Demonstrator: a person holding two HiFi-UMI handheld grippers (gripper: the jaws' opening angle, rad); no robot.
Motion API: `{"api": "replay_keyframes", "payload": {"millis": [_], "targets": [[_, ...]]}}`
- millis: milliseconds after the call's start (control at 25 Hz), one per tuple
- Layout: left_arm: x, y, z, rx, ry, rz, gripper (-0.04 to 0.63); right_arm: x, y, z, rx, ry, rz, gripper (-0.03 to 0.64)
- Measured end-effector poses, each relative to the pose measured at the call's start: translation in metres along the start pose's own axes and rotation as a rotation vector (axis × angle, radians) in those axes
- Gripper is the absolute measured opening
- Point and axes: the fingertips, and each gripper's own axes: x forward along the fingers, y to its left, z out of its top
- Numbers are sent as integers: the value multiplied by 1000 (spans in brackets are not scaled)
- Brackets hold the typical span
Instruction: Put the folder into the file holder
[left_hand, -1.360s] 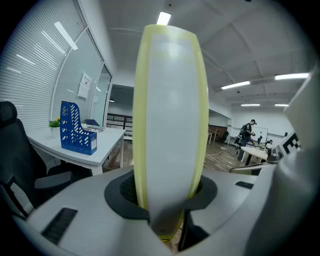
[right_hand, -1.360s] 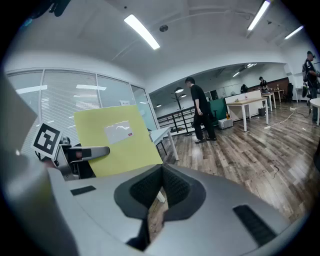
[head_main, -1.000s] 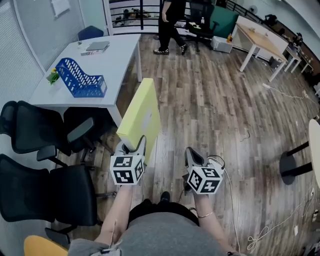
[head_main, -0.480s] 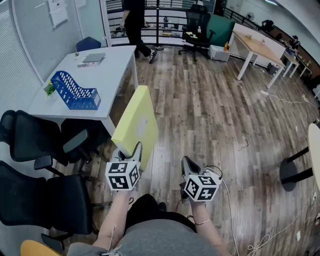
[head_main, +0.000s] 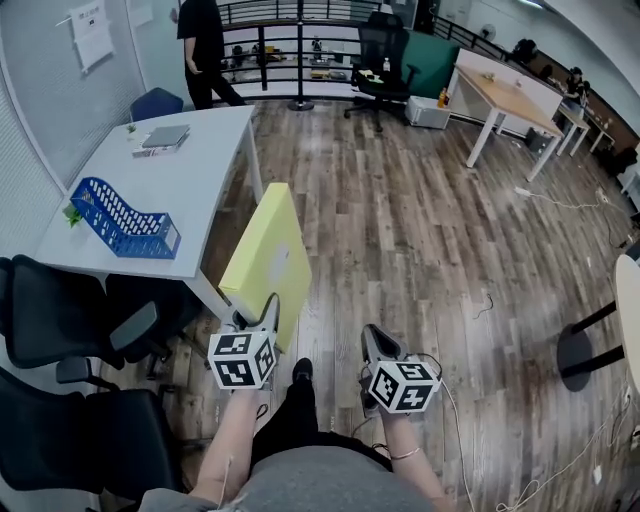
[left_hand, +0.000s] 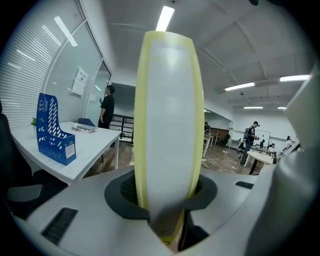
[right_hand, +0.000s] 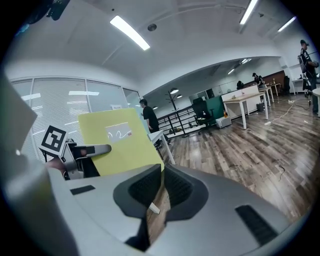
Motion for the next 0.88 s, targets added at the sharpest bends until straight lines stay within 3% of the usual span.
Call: {"api": "replay_keyframes", "payload": {"millis": [480,880], "targets": [[160,74,72,12,9,-30,158,171,-21,82,25,13,-3,18],[212,123,97,-14,1,-2,156,253,-19,110,21,50,23,17]]}}
